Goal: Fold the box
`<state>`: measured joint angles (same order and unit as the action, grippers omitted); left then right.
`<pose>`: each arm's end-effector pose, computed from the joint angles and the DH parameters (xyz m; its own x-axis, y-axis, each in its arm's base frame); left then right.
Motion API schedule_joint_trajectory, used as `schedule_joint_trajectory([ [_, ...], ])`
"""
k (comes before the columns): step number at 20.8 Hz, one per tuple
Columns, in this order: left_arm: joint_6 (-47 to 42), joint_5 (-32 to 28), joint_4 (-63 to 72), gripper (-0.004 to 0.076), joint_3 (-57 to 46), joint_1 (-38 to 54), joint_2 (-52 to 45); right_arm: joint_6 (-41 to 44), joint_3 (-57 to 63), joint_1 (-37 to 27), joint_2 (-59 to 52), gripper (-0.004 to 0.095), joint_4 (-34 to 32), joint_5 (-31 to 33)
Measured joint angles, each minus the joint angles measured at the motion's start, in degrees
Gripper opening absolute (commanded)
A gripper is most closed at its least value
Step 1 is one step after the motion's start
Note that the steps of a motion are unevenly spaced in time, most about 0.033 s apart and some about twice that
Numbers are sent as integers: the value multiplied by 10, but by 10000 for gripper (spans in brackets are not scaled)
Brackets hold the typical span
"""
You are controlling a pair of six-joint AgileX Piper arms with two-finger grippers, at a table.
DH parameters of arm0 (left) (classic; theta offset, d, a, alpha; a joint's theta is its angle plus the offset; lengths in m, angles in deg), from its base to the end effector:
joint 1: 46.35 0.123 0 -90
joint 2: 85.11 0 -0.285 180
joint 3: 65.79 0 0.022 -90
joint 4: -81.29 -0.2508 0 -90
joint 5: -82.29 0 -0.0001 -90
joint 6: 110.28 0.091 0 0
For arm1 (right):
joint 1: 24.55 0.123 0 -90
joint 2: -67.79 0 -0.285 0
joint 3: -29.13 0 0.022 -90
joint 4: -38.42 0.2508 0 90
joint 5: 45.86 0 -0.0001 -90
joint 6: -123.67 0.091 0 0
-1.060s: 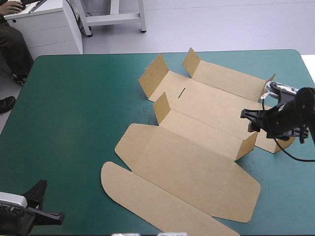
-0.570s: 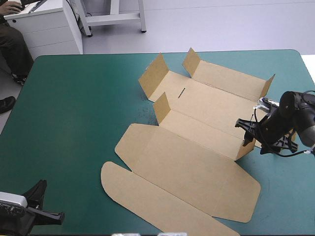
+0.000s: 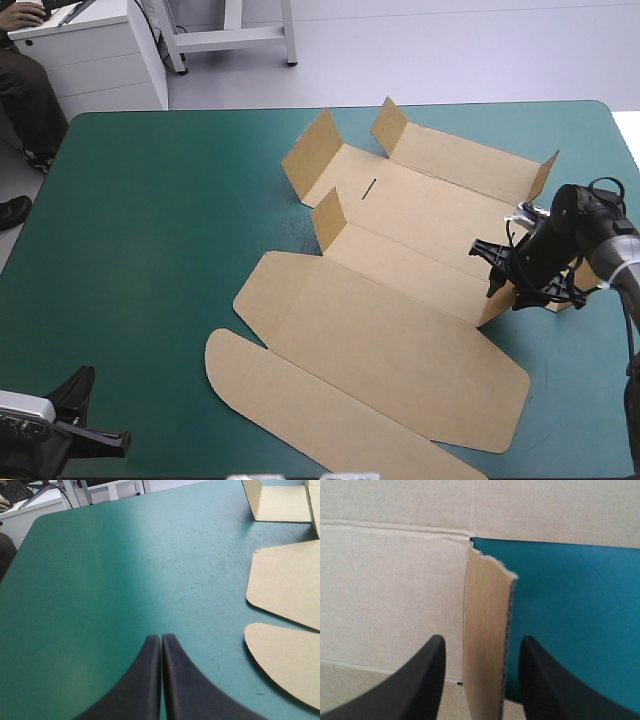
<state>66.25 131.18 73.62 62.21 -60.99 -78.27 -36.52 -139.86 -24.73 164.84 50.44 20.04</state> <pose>0.0087 0.0072 0.2783 -0.2860 0.1033 -0.9526 0.1667 0.9844 0.0567 0.2903 0.0164 0.2602 -0.9098 0.4143 -0.0239 0.3996 0.8901 0.2191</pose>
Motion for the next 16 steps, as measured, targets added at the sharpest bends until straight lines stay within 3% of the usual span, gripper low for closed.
schedule_joint_trajectory([
  [1,0,0,0,-10,0,0,0,0,0,0,2,28,0,-1],
  [2,0,0,0,-10,0,0,0,0,0,0,2,-20,0,0],
  [16,0,-1,0,-10,0,0,0,-7,0,0,2,-19,4,1],
])
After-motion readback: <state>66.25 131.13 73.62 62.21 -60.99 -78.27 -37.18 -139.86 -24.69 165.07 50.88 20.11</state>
